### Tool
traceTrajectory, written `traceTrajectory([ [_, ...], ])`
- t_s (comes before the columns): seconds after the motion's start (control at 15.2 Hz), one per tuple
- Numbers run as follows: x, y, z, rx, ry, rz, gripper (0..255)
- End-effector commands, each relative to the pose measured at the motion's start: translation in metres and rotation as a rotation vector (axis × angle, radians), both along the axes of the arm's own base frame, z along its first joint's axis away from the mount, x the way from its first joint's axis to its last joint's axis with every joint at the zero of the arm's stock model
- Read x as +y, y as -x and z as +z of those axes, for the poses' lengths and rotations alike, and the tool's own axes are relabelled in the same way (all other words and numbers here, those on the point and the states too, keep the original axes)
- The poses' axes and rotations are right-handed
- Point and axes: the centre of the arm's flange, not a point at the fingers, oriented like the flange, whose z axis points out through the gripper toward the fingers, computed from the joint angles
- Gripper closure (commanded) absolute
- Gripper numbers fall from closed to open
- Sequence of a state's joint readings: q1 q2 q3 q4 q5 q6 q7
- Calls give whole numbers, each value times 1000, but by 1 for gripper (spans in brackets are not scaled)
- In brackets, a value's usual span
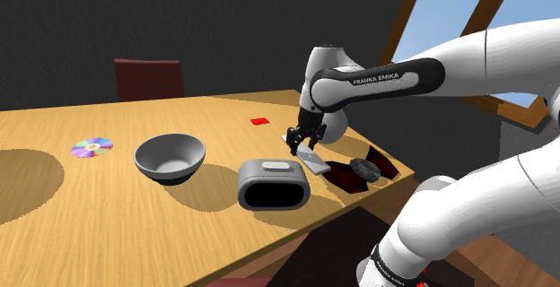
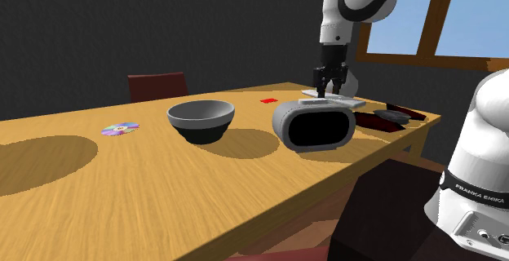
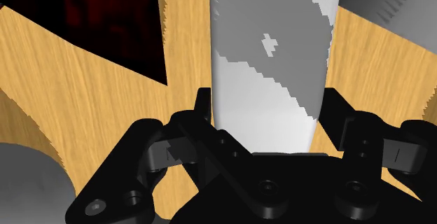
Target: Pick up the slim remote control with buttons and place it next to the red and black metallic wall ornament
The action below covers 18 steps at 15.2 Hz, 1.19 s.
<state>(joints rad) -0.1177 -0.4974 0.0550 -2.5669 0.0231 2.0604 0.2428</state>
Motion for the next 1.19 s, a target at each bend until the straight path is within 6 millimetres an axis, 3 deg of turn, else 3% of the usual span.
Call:
traceTrajectory([
  [0.0, 0, 6, -7, 0, 0, 0, 255],
  [0.99, 0, 6, -87, 0, 0, 0, 255],
  [1.12, 0, 6, -90, 0, 0, 0, 255],
])
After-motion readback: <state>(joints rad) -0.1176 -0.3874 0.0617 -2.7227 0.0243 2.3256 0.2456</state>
